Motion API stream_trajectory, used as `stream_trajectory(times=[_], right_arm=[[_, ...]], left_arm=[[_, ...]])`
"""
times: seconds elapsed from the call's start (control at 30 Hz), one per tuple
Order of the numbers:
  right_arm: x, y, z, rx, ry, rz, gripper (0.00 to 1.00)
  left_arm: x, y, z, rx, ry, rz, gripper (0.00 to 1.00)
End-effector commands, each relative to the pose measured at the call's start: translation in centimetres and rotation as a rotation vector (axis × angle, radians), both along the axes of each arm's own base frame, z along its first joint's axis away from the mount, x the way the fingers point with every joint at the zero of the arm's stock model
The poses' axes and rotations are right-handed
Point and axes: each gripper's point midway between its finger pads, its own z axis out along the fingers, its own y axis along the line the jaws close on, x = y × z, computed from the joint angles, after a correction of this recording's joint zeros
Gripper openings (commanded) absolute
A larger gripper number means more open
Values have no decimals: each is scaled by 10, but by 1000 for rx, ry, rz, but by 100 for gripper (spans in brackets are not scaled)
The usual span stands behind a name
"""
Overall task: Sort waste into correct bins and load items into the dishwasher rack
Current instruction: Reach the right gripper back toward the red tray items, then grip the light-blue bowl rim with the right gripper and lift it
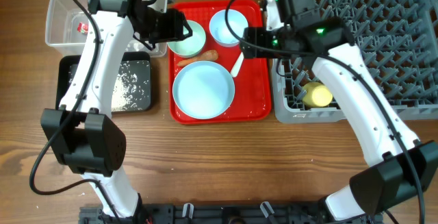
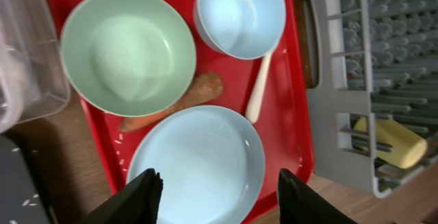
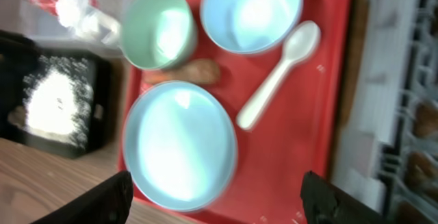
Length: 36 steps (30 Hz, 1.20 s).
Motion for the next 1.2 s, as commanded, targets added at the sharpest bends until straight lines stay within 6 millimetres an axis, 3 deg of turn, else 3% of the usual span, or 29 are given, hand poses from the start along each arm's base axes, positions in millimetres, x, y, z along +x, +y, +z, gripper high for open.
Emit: stream_trajectory(times=[0.0,0.17,0.47,0.6,0.73,0.9,0.97,1.07,1.17], right_arm=[[18,18,1,55,-29,-35,79],[37,26,-4,78,-70,-42,79],[38,26,-9,70,-61,-46,79],[42,27,-8,84,-69,-61,79],[64,32,-9,129,-109,-124,76],[95,22,-57,75,-88,-281,75],[103,21,-78,57,-77,-294,67],[109,17,-103,17,-60,-316,61],[113,7,-118,-38,-62,-352,60]], left_arm=[[10,12,-9,81,-20,26,54],[11,5,-15,84,-24,10,54],[17,-27,-40,211,-56,-42,54],[27,-14,-55,301,-42,64,54],[38,13,-44,329,-57,232,54],[45,21,-18,306,-119,261,57],[46,21,-18,309,-123,263,57],[47,25,-15,326,-135,276,56],[48,34,1,355,-181,306,58]])
